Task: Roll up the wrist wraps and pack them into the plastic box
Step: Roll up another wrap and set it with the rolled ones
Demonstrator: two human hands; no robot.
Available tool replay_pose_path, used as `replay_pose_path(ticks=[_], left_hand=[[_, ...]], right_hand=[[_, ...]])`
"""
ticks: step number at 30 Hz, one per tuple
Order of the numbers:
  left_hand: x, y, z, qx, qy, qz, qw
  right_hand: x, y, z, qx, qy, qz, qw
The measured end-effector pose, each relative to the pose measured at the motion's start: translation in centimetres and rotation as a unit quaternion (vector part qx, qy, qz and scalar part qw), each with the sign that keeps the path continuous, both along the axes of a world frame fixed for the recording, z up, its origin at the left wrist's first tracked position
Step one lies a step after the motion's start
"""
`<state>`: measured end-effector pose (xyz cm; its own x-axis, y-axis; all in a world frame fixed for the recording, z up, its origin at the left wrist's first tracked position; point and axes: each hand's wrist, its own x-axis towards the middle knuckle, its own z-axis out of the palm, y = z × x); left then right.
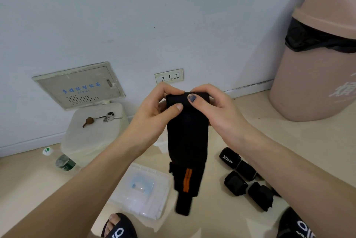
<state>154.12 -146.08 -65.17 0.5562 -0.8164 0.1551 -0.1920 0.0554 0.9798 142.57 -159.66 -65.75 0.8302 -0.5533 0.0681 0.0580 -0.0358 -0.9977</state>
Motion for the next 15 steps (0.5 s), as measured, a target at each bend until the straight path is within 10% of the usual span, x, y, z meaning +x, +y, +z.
replay_pose_path(ticks=[15], left_hand=[[-0.39,-0.08,-0.01,0.021,-0.013,-0.014,1.000]], right_hand=[[-0.01,-0.28,0.25,0.046,0.029,0.015,0.998]])
